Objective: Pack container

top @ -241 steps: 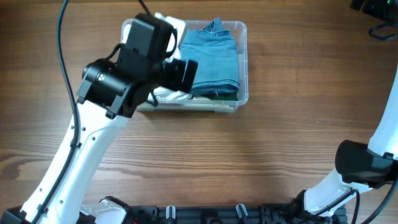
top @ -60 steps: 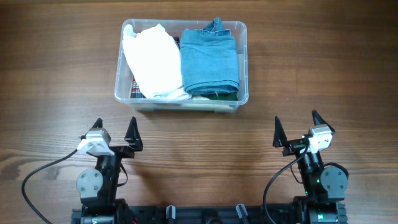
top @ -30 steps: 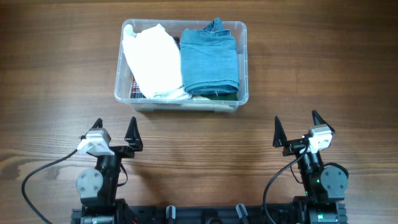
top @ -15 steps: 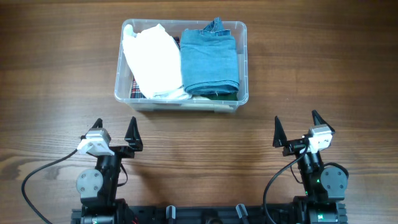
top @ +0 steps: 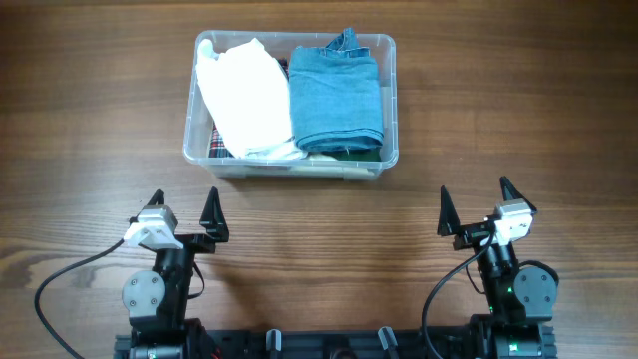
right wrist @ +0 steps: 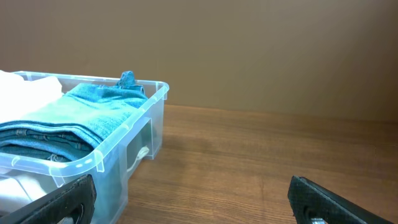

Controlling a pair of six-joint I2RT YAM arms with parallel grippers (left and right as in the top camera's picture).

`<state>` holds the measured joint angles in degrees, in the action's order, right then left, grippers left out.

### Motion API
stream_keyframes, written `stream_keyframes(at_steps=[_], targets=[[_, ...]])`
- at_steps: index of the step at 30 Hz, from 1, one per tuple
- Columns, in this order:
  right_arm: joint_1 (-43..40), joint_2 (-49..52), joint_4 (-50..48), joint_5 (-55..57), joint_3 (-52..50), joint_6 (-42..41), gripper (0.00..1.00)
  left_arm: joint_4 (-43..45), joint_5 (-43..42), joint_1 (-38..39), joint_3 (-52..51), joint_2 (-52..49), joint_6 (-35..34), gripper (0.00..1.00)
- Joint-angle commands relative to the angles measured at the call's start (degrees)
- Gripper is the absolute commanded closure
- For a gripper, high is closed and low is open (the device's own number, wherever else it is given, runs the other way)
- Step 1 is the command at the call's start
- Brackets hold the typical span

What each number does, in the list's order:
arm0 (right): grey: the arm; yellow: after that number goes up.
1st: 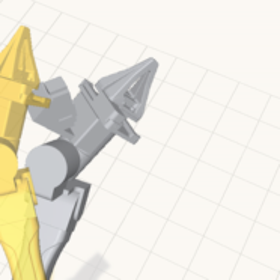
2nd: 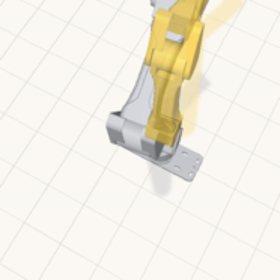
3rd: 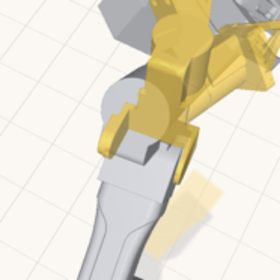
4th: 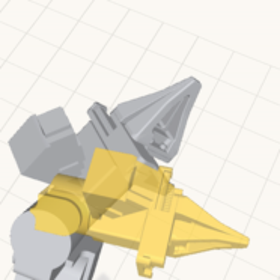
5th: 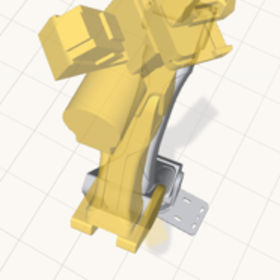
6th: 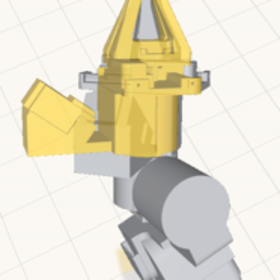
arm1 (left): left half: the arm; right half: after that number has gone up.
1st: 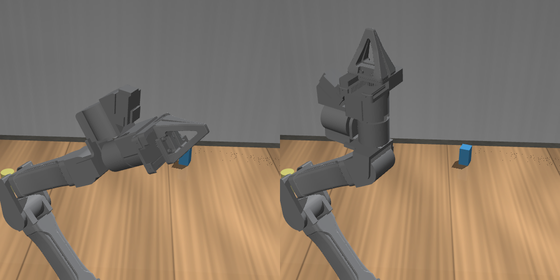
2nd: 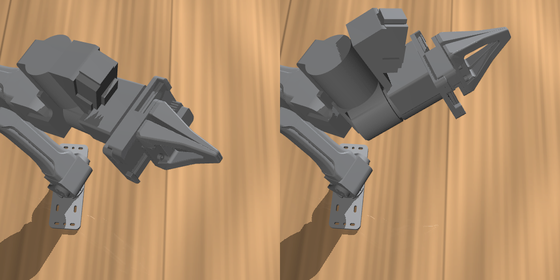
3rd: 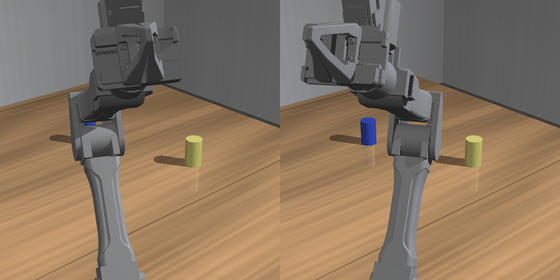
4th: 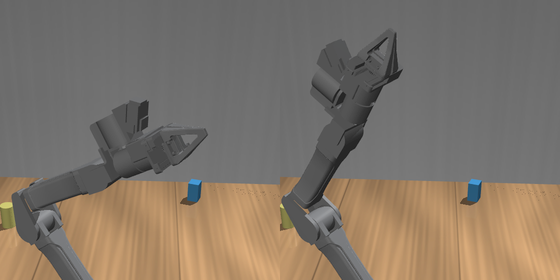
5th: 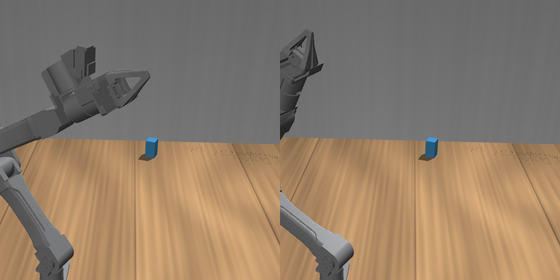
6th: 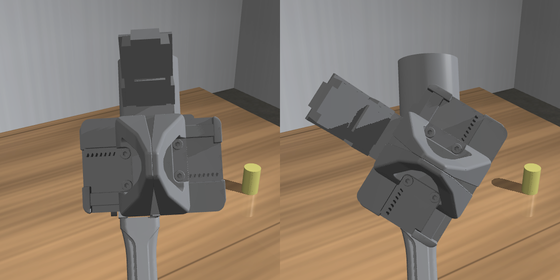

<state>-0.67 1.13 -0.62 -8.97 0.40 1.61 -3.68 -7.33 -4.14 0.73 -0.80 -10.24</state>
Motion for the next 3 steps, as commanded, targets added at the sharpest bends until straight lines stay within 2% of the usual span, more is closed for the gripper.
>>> stream_keyframes(at_steps=[1, 3], targets=[[0.3, 0.1, -0.1, -0.3, -0.1, -0.2, 0.00, -0.1, 0.5, -0.4, -0.4, 0.3, -0.5, 0.00], [0.3, 0.1, -0.1, -0.3, -0.1, -0.3, 0.00, -0.1, 0.5, -0.4, -0.4, 0.3, -0.5, 0.00]])
